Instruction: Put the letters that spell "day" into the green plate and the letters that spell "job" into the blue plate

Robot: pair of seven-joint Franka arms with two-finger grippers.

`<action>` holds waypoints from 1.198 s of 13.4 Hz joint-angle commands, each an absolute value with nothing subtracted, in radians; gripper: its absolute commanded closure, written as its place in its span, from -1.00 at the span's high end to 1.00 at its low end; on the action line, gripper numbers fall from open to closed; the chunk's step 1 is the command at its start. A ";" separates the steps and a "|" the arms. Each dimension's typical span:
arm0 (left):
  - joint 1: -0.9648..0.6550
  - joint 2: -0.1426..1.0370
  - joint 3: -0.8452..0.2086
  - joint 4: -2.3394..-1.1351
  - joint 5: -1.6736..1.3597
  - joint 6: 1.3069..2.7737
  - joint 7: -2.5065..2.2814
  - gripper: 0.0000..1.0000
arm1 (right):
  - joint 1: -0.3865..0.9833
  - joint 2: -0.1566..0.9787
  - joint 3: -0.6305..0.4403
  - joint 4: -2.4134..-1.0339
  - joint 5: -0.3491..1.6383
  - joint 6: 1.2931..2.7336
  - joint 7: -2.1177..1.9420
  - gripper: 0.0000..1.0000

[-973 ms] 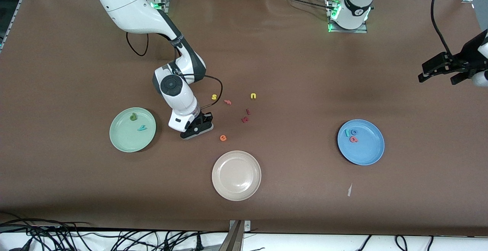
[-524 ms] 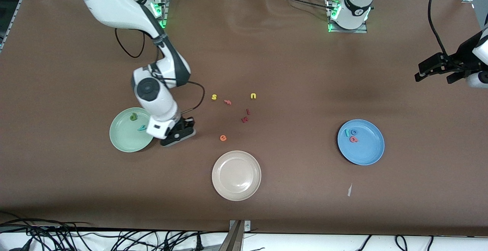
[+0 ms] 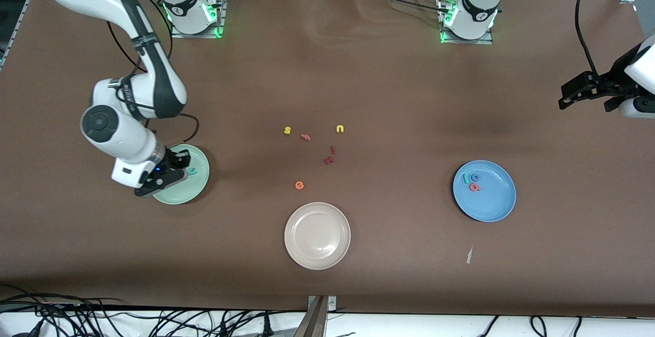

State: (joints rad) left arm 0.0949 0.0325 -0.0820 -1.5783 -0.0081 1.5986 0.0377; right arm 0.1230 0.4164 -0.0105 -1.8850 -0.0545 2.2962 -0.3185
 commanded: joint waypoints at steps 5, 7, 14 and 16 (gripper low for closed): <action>0.110 0.037 -0.092 -1.556 0.012 1.589 0.034 1.00 | 0.104 0.364 -0.041 -1.931 -0.003 2.290 -0.341 1.00; 0.100 0.038 -0.094 -1.551 0.012 1.589 0.032 1.00 | 0.104 0.353 -0.060 -1.908 0.072 2.286 -0.319 1.00; 0.091 0.066 -0.097 -1.508 0.009 1.592 0.028 1.00 | 0.109 0.197 -0.034 -1.737 0.057 1.921 0.078 1.00; 0.089 0.067 -0.097 -1.506 0.008 1.592 0.025 1.00 | 0.109 0.158 -0.034 -1.648 0.037 1.775 0.130 1.00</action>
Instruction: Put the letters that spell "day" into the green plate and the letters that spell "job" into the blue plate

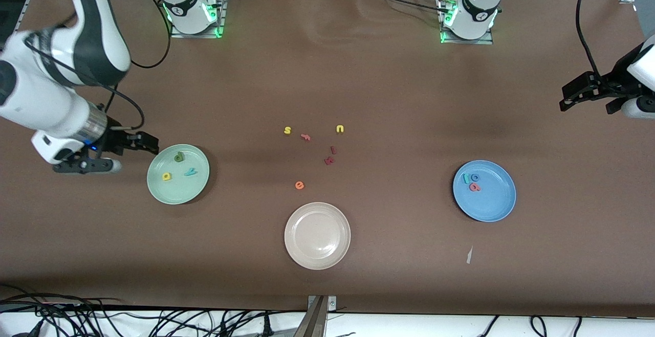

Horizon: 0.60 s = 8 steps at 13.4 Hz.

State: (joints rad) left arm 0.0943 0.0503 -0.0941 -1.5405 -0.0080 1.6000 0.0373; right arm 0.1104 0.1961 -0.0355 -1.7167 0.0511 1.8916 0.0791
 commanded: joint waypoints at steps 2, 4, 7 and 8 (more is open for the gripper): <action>0.089 0.067 -0.097 -1.506 0.008 1.592 0.025 1.00 | 0.107 0.120 -0.037 -1.580 0.034 1.662 0.129 1.00; 0.086 0.071 -0.097 -1.506 0.008 1.591 0.023 1.00 | 0.107 0.106 -0.041 -1.548 0.031 1.614 0.129 1.00; 0.087 0.071 -0.095 -1.506 0.008 1.592 0.028 1.00 | 0.101 0.112 -0.051 -1.548 0.028 1.629 0.111 1.00; 0.086 0.071 -0.095 -1.505 0.006 1.592 0.025 1.00 | 0.103 0.113 -0.054 -1.548 0.028 1.628 0.106 1.00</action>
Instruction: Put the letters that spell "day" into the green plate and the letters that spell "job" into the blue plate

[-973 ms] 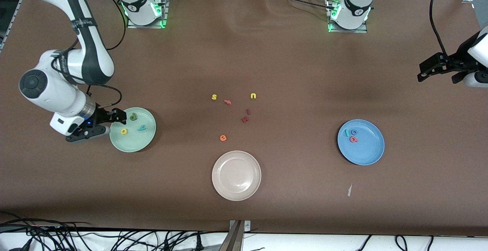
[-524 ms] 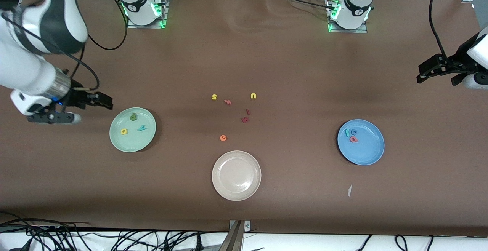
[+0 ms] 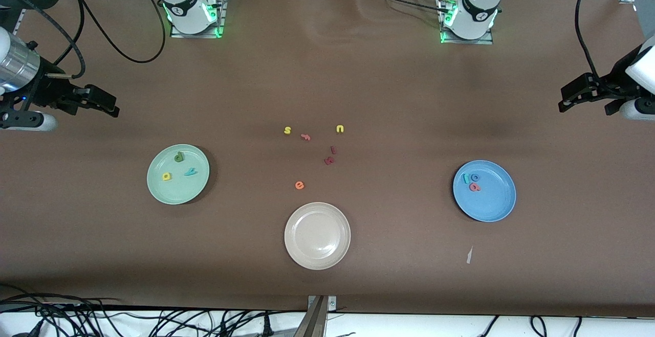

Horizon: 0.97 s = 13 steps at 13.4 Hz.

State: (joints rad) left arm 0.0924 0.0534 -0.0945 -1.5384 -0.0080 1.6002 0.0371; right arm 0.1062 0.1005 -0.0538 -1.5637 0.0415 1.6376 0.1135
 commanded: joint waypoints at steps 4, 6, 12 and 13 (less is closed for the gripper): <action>0.084 0.071 -0.097 -1.505 0.003 1.592 0.021 1.00 | 0.101 0.118 -0.052 -1.546 0.034 1.626 0.104 1.00; 0.083 0.071 -0.097 -1.505 0.002 1.592 0.021 1.00 | 0.103 0.120 -0.051 -1.545 0.034 1.626 0.103 1.00; 0.072 0.071 -0.094 -1.505 0.009 1.592 0.028 1.00 | 0.106 0.118 -0.046 -1.537 0.035 1.618 0.045 1.00; 0.075 0.071 -0.094 -1.505 0.011 1.591 0.029 1.00 | 0.104 0.118 -0.046 -1.537 0.035 1.620 0.043 1.00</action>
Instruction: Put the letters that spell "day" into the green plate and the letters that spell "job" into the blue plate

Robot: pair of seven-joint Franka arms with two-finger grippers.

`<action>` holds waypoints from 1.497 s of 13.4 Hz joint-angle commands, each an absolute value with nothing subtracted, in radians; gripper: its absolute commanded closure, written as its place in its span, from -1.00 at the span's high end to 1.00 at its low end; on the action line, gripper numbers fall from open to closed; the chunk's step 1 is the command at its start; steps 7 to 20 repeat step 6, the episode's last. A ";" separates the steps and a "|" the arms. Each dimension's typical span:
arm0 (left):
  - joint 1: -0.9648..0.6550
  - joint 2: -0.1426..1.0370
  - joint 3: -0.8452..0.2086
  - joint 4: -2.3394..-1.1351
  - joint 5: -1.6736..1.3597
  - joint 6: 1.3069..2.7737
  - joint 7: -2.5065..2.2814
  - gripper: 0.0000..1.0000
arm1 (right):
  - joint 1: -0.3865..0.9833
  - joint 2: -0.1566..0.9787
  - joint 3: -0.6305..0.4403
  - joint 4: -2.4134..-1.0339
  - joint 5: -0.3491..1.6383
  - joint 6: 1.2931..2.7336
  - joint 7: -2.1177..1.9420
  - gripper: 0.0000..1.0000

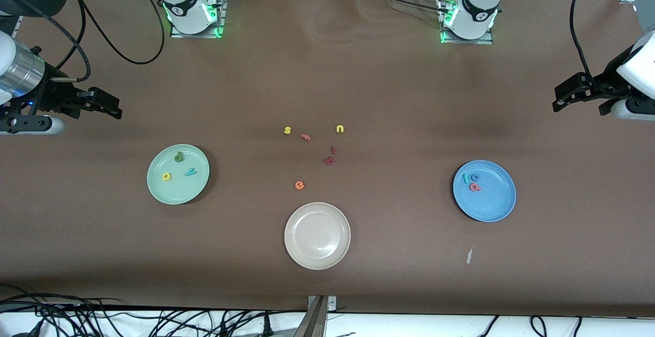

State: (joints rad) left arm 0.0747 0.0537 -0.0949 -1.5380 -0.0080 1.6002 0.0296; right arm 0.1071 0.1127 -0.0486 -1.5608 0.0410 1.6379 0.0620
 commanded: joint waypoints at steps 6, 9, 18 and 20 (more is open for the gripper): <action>0.081 0.071 -0.092 -1.505 0.009 1.591 0.031 1.00 | 0.104 0.120 -0.046 -1.540 0.034 1.615 0.044 1.00; 0.081 0.071 -0.092 -1.505 0.009 1.591 0.031 1.00 | 0.104 0.120 -0.046 -1.540 0.034 1.615 0.044 1.00; 0.081 0.071 -0.092 -1.505 0.009 1.591 0.031 1.00 | 0.104 0.120 -0.046 -1.540 0.034 1.615 0.044 1.00; 0.081 0.071 -0.092 -1.505 0.009 1.591 0.031 1.00 | 0.104 0.120 -0.046 -1.540 0.034 1.615 0.044 1.00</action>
